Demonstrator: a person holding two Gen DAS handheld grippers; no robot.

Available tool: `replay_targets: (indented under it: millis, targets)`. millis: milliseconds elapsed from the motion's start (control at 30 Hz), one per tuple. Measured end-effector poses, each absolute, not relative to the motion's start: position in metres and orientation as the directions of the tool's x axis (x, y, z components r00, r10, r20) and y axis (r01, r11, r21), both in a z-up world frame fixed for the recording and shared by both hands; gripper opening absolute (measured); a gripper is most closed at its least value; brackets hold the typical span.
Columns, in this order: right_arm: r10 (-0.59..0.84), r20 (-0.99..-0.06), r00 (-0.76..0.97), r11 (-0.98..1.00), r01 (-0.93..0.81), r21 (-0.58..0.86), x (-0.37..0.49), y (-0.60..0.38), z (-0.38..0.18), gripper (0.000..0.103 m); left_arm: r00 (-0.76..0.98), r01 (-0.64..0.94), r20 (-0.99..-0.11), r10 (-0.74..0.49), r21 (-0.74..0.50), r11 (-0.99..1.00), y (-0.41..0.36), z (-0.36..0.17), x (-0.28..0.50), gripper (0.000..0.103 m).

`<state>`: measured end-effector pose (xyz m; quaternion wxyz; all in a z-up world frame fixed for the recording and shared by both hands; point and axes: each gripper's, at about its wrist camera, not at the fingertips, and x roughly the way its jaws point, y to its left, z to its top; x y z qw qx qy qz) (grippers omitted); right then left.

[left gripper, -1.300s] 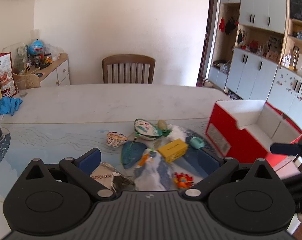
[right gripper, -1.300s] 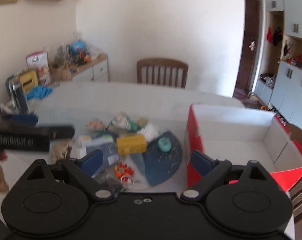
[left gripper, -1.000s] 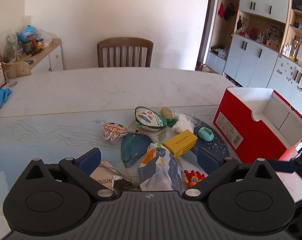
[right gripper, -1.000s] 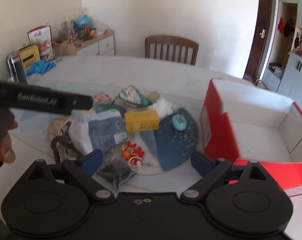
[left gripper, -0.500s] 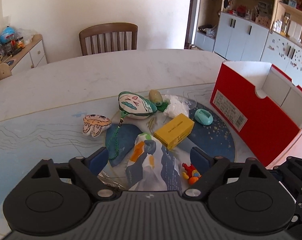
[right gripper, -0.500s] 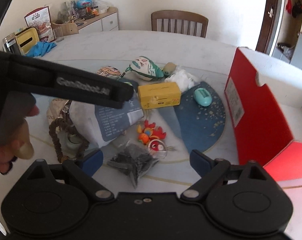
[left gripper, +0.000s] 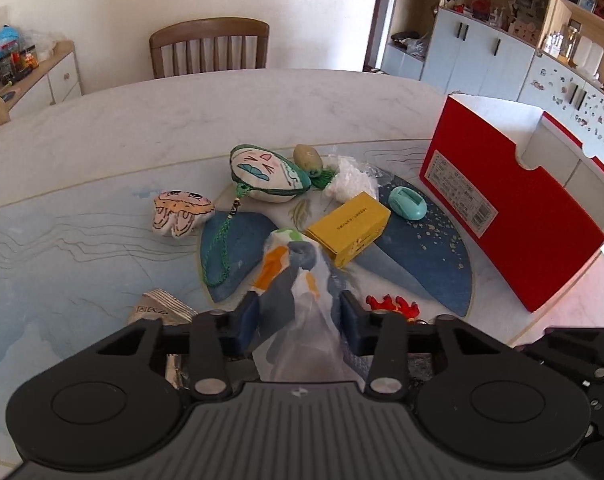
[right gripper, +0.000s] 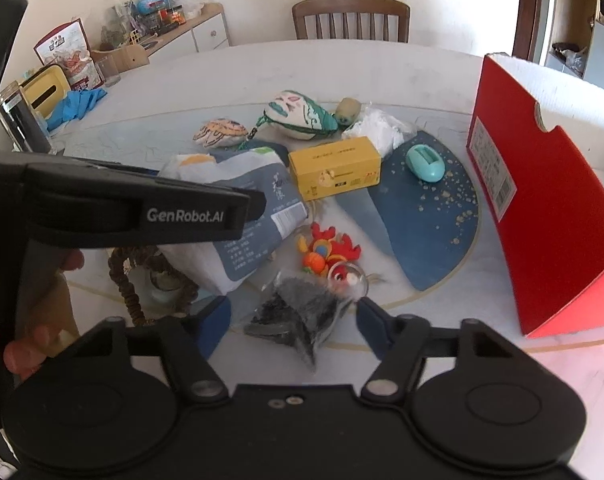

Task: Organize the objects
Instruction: 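Grasp the white-orange snack bag with left tool while right tool grasps black plastic bag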

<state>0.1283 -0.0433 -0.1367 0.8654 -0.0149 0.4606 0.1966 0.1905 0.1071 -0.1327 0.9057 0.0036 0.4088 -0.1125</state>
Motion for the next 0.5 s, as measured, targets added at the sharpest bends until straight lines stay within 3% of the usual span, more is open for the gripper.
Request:
replay_targets:
  millis: [167, 233, 500]
  targets:
    - [0.329, -0.810, 0.486, 0.926, -0.336, 0.175, 0.128, -0.045, -0.136, 0.049, 0.645, 0.219, -0.735, -0.208, -0.083, 0.972, 0.107, -0.131, 0.190, 0.027]
    - [0.328, -0.809, 0.489, 0.927, -0.329, 0.177, 0.127, -0.047, -0.135, 0.038, 0.650, 0.225, -0.732, -0.205, -0.073, 0.972, 0.107, -0.130, 0.189, 0.025]
    - [0.326, -0.798, 0.507, 0.932, -0.312, 0.182, 0.123, -0.056, -0.123, 0.031, 0.679, 0.240, -0.701, -0.217, -0.066, 0.968, 0.111, -0.112, 0.183, 0.024]
